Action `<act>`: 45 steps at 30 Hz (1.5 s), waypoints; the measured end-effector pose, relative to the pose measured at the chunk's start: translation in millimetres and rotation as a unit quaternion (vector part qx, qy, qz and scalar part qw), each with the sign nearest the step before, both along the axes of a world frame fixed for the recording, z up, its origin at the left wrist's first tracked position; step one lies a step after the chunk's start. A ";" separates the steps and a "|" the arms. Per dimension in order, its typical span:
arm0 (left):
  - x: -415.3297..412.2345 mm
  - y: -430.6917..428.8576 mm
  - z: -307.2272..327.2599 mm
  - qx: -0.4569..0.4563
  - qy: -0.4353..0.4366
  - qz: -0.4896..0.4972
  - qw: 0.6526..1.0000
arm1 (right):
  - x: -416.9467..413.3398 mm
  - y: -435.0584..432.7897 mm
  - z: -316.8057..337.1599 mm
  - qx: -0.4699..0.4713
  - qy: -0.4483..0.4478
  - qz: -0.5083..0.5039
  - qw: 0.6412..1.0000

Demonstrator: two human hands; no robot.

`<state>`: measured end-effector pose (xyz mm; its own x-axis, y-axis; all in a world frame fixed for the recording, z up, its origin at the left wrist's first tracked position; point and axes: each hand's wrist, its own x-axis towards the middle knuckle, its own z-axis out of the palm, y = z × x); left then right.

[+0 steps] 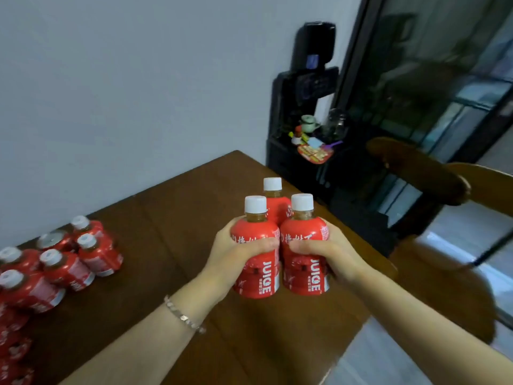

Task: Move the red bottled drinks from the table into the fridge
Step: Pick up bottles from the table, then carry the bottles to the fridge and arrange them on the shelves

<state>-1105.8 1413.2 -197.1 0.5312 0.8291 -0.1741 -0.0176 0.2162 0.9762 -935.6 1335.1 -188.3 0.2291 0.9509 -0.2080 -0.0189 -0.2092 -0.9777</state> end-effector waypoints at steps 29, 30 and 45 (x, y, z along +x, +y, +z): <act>628.7 -695.5 99.9 0.041 -0.136 -0.657 0.741 | 393.6 -785.6 101.4 0.094 -0.119 -0.687 0.711; 643.4 -722.5 102.4 0.030 -0.141 -0.675 0.724 | 400.2 -808.7 104.3 0.083 -0.132 -0.710 0.686; 781.7 -1093.7 172.8 -0.026 -0.227 -0.851 0.472 | 462.5 -1114.2 174.5 0.064 -0.228 -0.844 0.482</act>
<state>-324.1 319.5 -24.3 0.4129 -0.8663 0.2811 0.0208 0.3175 0.9480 -473.1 220.9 -13.8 0.6926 -0.6711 0.2645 0.1654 -0.2091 -0.9638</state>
